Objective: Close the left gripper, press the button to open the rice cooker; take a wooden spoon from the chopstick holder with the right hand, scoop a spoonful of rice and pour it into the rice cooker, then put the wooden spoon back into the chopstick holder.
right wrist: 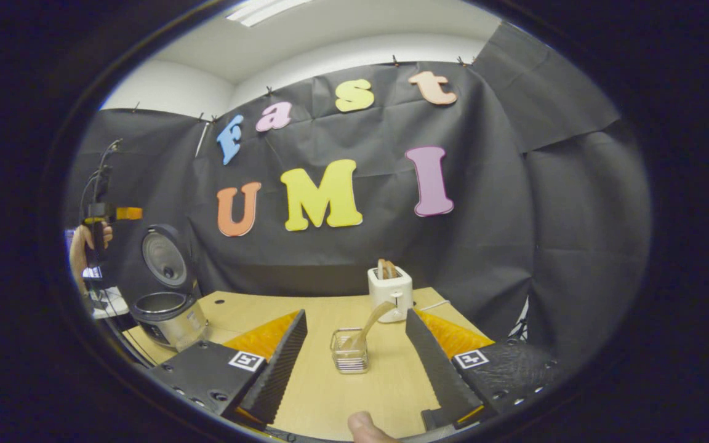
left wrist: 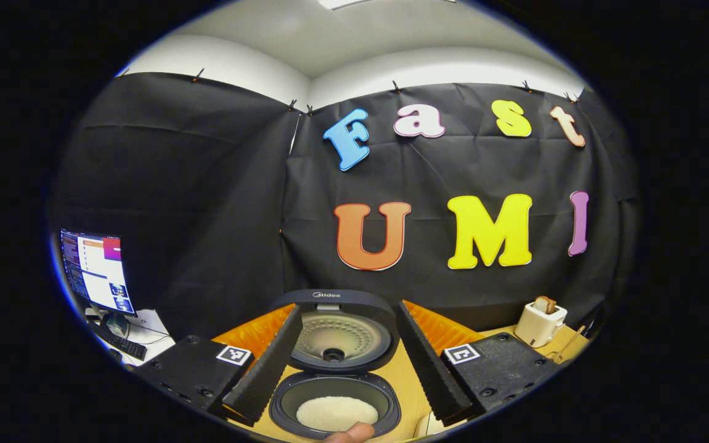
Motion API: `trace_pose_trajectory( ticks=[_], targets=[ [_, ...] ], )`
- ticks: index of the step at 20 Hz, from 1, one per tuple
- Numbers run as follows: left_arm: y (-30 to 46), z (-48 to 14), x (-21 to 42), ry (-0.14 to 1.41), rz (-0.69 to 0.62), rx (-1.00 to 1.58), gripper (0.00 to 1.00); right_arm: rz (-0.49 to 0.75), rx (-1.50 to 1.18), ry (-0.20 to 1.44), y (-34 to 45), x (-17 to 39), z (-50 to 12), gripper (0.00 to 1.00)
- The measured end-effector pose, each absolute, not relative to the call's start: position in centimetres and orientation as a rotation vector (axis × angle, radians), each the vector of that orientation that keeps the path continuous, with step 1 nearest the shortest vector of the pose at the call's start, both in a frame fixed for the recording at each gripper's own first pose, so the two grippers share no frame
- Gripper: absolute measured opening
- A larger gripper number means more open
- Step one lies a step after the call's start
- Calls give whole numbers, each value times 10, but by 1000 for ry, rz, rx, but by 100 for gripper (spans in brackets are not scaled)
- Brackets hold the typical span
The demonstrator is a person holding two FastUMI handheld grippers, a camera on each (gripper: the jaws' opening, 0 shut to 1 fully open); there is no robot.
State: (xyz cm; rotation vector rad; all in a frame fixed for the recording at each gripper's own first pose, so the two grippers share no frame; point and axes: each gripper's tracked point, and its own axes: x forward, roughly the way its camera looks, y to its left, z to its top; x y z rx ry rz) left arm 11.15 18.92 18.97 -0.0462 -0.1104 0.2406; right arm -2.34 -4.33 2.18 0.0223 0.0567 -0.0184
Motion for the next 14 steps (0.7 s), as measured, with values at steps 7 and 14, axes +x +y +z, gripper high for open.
trace_pose_trajectory(
  ticks=[7,14],
  targets=[
    [215,215,187,-175,236,-114,98,-1,-88,36,-19,-19,3,99],
    [230,195,246,-54,272,-70,98,30,-32,64,-25,-3,-11,96]
  ],
)
